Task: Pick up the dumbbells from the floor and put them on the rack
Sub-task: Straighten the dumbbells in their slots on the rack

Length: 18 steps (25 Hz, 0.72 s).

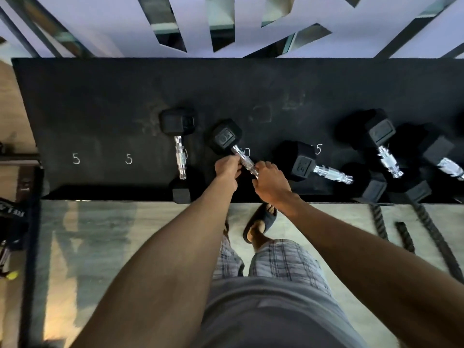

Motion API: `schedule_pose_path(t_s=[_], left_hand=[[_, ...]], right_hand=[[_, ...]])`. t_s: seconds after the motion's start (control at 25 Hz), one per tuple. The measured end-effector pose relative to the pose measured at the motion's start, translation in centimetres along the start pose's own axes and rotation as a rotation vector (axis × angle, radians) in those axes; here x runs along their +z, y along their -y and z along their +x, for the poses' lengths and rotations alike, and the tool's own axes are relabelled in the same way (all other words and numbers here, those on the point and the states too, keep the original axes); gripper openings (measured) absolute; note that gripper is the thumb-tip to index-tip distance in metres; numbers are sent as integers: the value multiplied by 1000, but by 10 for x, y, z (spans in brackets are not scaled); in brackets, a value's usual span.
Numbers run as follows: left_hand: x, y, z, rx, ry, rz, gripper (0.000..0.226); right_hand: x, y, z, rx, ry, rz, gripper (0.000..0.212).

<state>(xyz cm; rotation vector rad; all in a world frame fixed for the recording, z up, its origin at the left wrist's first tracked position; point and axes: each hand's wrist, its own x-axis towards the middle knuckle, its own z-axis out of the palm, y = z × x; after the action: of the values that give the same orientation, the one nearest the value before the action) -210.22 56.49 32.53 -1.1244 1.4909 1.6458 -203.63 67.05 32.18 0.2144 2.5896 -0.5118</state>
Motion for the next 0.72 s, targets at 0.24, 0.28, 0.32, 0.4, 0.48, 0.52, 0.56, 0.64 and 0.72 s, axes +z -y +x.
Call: schedule_pose_path(t_s=[0.24,0.28,0.32,0.4,0.48,0.52,0.56,0.64,0.72], left_hand=[[14,-4,20,-19,46,-301,4],[16,-5,25,-21,54,-319,3],[17,-6,28,-25,49,-324,1],[20,-9,32,-28,15,-302,8],[23,-10,32,-22,-21,-244,16],[25,-12,32,-19,-20,-217,18],[27,-16,31,-14,-9,-189,17],[31,-25,32,26,16,-97,9],[33,-40,31,76,44,78,12]], right_hand=[[13,-14,22,2,43,41,32],[16,-15,26,8,49,52,30],[19,-15,28,15,45,61,27],[20,-13,33,52,32,99,23],[19,-12,35,100,40,155,22],[19,-11,36,129,46,185,23],[18,-8,37,159,51,227,23],[17,1,39,218,30,354,25],[16,12,40,278,8,512,25]])
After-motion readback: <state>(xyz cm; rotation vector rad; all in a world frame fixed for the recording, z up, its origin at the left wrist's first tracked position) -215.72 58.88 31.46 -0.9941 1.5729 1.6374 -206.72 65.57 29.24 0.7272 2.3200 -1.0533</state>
